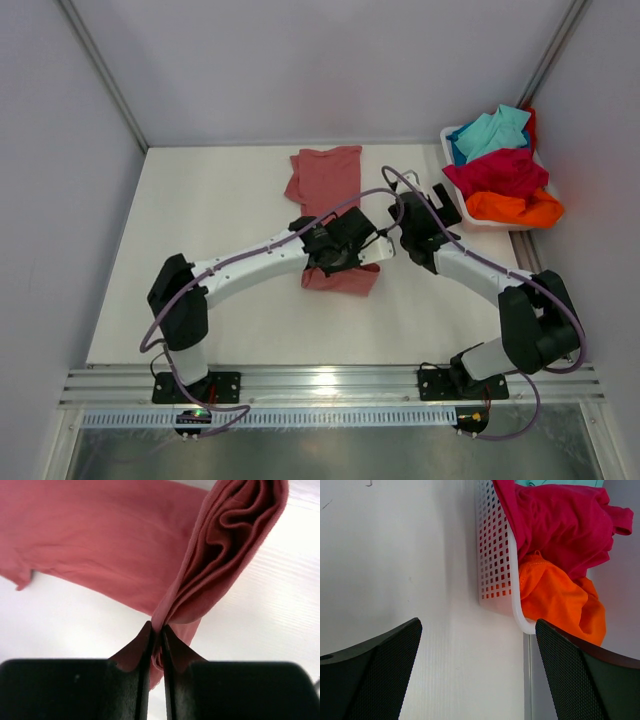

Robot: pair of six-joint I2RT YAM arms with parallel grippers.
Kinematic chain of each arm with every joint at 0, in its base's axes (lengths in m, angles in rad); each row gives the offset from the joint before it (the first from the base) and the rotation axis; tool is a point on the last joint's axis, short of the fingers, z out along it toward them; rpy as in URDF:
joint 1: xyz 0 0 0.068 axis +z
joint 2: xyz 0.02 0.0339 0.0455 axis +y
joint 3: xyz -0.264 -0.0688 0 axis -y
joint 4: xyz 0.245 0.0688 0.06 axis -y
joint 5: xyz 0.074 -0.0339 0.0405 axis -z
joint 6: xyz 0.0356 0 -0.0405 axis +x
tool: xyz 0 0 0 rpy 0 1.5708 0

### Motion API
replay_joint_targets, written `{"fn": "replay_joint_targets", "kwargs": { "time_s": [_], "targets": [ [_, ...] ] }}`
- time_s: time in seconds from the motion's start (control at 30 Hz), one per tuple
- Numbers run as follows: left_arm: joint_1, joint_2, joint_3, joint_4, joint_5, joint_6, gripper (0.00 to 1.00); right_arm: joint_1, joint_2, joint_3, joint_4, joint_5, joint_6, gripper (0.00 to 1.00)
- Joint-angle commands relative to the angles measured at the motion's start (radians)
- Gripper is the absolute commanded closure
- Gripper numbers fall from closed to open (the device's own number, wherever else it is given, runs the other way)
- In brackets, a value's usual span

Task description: Fold and stack the t-shirts

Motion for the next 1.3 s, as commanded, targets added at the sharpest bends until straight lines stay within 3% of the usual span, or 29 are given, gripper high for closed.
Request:
{"fn": "replay_joint_targets", "kwargs": {
  "time_s": [0.0,0.47,0.8,1.27],
  "targets": [
    [0.052,0.04,0.121,0.01,-0.03,0.088,0.86,-0.011,-0.048,0.031,0.057,0.029,0.025,0.01],
    [0.282,0.389,0.558,0.129,-0.064,0.196,0.86,-0.019,-0.062,0.028,0.057,0.026,0.024,0.01],
    [0.38,0.509,0.64,0.271,-0.084,0.231,0.86,-0.025,-0.036,0.031,0.049,0.01,0.025,0.01],
    [0.394,0.572,0.62,0.306,-0.027,0.227,0.85,-0.025,-0.036,0.04,0.032,0.007,0.036,0.01]
  ]
}}
